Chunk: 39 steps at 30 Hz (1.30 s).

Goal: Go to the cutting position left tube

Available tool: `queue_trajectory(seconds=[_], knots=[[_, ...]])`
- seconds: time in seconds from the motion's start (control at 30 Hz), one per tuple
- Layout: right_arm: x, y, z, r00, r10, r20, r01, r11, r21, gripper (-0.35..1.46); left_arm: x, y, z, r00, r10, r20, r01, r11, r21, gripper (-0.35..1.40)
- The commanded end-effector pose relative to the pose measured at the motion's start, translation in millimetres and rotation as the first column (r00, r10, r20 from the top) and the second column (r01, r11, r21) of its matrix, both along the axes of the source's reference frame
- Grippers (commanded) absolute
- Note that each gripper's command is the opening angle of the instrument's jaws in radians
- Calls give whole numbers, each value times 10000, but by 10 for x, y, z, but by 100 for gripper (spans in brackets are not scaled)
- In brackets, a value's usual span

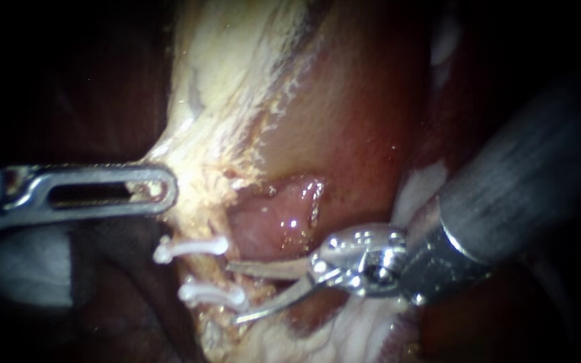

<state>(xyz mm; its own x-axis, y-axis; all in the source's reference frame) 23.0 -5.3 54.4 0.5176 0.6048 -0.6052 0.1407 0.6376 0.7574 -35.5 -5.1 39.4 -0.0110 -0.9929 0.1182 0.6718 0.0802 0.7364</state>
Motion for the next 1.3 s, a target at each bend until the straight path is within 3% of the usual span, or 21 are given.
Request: queue_trajectory(seconds=[0.03, 0.7, 1.3], knots=[[1, 0, 3, 10000, 17, 15, -17, 10000, -2, 131, 0, 0, 0, 10000, -6, 7, 6, 10000, 1, -35], [20, -5, 36, 9998, 153, 121, -151, 9998, -126, 135, -2, -2, -6, 10000, -41, 17, 41, 10000, -6, -35], [54, -15, 52, 9999, -109, -95, 110, 9999, 28, 135, -3, -2, -6, 10000, -47, 13, 47, 10000, -7, -35]])
